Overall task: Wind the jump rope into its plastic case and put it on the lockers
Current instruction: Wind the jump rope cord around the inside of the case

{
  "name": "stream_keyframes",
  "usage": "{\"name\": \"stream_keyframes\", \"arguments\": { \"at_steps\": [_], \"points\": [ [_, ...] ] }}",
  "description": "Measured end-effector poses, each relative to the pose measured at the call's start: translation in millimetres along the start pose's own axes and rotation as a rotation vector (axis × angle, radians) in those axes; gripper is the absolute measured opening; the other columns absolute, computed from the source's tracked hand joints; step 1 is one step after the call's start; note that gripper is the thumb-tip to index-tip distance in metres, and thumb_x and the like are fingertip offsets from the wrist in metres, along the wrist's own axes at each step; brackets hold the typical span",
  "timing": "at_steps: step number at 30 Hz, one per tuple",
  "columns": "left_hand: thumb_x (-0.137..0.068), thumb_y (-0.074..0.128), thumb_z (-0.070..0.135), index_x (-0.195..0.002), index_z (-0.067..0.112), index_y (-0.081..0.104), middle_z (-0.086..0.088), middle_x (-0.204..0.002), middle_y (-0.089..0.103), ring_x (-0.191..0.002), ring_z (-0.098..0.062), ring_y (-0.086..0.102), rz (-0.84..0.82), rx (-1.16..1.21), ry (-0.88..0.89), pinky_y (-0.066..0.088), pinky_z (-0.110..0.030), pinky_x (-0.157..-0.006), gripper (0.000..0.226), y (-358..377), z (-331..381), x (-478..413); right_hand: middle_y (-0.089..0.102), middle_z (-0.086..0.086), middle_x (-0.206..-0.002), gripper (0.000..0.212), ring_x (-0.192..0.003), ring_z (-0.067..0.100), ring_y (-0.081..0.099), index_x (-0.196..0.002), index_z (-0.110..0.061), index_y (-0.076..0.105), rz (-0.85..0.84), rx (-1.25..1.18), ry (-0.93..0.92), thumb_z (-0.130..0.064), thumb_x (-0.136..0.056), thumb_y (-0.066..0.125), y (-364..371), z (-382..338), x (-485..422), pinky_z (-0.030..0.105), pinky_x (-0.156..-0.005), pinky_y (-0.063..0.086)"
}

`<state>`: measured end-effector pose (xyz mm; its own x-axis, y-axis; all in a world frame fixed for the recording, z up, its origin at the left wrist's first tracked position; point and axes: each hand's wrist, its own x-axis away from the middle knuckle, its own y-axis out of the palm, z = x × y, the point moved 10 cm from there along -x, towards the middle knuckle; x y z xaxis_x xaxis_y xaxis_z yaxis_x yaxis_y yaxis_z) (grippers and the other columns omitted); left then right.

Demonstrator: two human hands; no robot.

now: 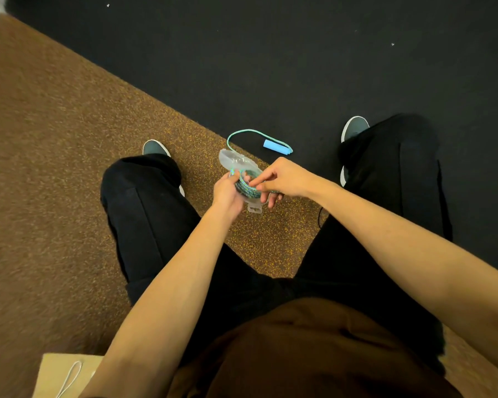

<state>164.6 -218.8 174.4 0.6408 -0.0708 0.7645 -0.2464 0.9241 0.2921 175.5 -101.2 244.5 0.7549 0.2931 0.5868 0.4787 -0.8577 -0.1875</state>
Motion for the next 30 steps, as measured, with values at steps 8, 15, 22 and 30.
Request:
{"name": "stream_keyframes", "arguments": {
  "at_steps": [8,15,22,30],
  "points": [
    [-0.099,0.035,0.008,-0.097,0.006,0.051,-0.007,-0.071,0.05,-0.069,-0.019,0.051,0.01,0.106,-0.05,0.048,-0.041,-0.078,0.017,1.7,1.0,1.0,0.074,0.014,-0.073,0.017,-0.052,0.02,0.069,-0.086,0.001,0.07,0.064,-0.021,0.068,-0.015,-0.083,0.075,-8.7,12.6,-1.6,0.017,-0.038,0.038],
    [-0.096,0.04,0.014,-0.129,-0.003,0.046,-0.022,-0.11,0.052,-0.113,-0.034,0.05,0.042,0.06,-0.065,0.043,-0.053,-0.101,0.038,-4.8,1.0,-0.1,0.07,0.01,-0.064,0.023,-0.043,0.012,0.063,-0.076,-0.002,0.07,0.107,0.032,0.063,-0.022,-0.081,0.078,-16.0,12.3,-1.0,0.016,-0.041,0.043],
    [-0.097,0.042,0.013,-0.089,0.007,0.05,-0.007,-0.074,0.048,-0.081,-0.024,0.052,-0.093,0.119,-0.074,0.039,-0.051,-0.103,0.013,6.6,0.5,-1.9,0.065,0.007,-0.058,0.023,-0.038,0.008,0.056,-0.068,-0.005,0.069,0.134,0.045,0.016,-0.022,-0.08,0.079,-18.6,10.5,-1.8,0.015,-0.044,0.045],
    [-0.098,0.038,0.01,-0.09,0.006,0.049,-0.005,-0.07,0.044,-0.066,-0.017,0.049,-0.092,0.199,-0.113,0.05,-0.039,-0.071,0.015,9.9,1.5,4.7,0.067,0.004,-0.063,0.023,-0.047,0.01,0.06,-0.083,0.001,0.072,0.027,0.039,0.081,-0.022,-0.081,0.077,-17.7,18.1,-4.7,0.018,-0.045,0.044]
  ]
}}
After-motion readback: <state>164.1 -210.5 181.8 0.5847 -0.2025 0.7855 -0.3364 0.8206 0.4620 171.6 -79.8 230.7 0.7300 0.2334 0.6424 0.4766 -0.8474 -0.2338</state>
